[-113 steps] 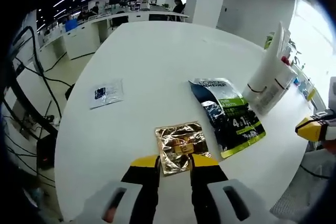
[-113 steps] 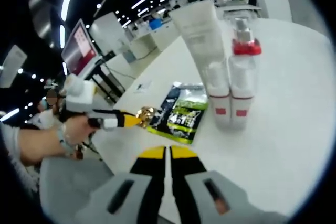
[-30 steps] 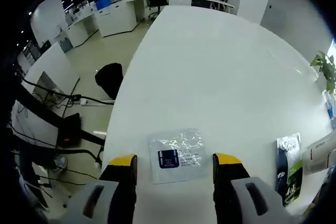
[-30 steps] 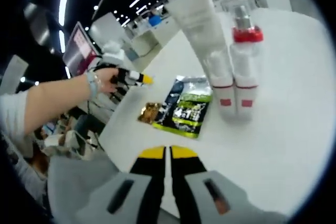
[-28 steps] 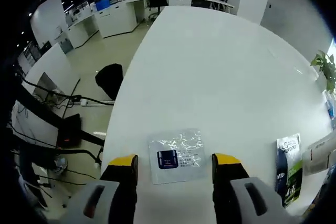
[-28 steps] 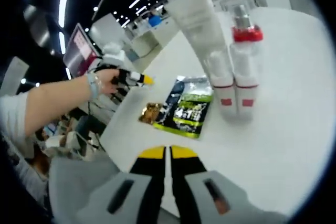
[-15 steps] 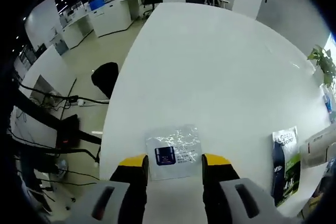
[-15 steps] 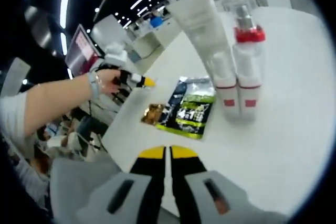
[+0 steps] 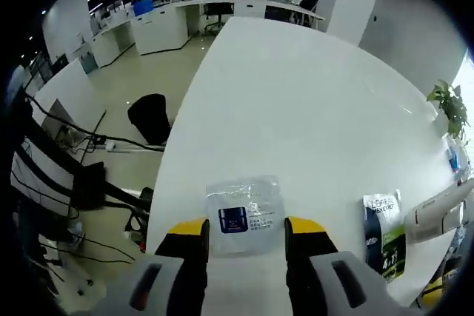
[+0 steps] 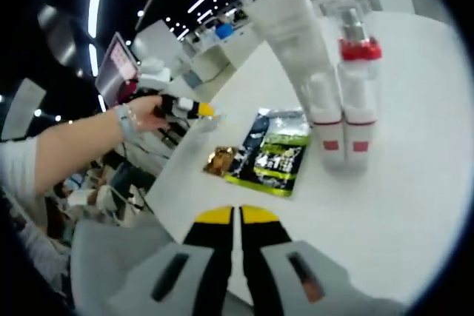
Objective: Arrange the skincare products in the storage area until every visible bottle or jar stands upright without overlapping.
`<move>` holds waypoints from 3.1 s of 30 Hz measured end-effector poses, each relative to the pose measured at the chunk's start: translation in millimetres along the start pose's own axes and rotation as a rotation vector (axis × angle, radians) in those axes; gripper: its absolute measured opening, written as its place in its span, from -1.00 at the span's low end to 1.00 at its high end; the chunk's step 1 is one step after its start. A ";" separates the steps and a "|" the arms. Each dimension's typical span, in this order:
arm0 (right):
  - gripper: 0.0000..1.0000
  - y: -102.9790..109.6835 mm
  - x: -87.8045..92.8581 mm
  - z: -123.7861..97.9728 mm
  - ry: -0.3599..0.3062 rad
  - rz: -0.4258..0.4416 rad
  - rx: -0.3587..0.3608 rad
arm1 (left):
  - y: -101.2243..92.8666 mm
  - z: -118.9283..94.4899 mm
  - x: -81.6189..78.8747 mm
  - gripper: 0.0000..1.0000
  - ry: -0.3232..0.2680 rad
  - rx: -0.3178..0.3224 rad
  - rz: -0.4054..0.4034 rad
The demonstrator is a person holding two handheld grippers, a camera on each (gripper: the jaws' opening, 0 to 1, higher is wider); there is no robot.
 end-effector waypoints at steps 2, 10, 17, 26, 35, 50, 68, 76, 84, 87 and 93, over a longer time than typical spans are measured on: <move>-0.96 1.6 -0.5 -0.3 -0.006 -0.002 -0.009 | -5.5 -5.5 1.5 -0.16 -0.016 0.021 0.019; -0.95 7.6 -2.5 -0.9 -0.032 0.008 -0.051 | -31.7 -43.7 31.8 -0.16 -0.095 0.112 0.089; -0.95 11.8 -6.4 -3.3 -0.068 0.019 -0.079 | -48.6 -84.7 51.0 -0.16 -0.219 0.203 0.032; -0.90 19.0 -19.3 -9.4 -0.223 0.111 -0.185 | -88.0 -120.8 88.4 -0.16 -0.301 0.260 0.101; -0.78 20.8 -30.8 -19.4 -0.356 0.229 -0.296 | -128.9 -130.4 119.3 -0.16 -0.355 0.396 0.149; -0.76 26.4 -24.6 -11.3 -0.293 0.190 -0.309 | -147.9 -128.7 135.7 -0.16 -0.406 0.418 0.325; -1.00 22.0 -25.3 -16.6 -0.250 0.246 -0.345 | -137.1 -129.8 129.5 -0.18 -0.379 0.582 0.251; -1.00 26.7 -24.0 -15.6 -0.207 0.289 -0.404 | -116.9 -132.2 125.6 -0.27 -0.308 0.675 0.158; -1.00 34.6 -20.9 -12.8 -0.147 0.252 -0.432 | -109.5 -126.0 127.6 -0.52 -0.224 0.826 0.052; -1.00 35.8 -19.6 -12.3 -0.134 0.241 -0.435 | -108.7 -122.3 129.7 -0.55 -0.199 0.856 0.016; -1.00 31.0 -17.6 -11.1 -0.130 0.262 -0.402 | -104.0 -117.2 129.8 -0.79 -0.173 0.846 0.012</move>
Point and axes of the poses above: the point that each gripper's makers call its tool centre point, and the gripper's own axes: z roughly forward along the fingers, y roughly to its left, x roughly out of its underside, the point moved 10 cm from there along -z, roughly backward along the fingers, and after that the axes turned 4 degrees about z, right-handed, at the moved point
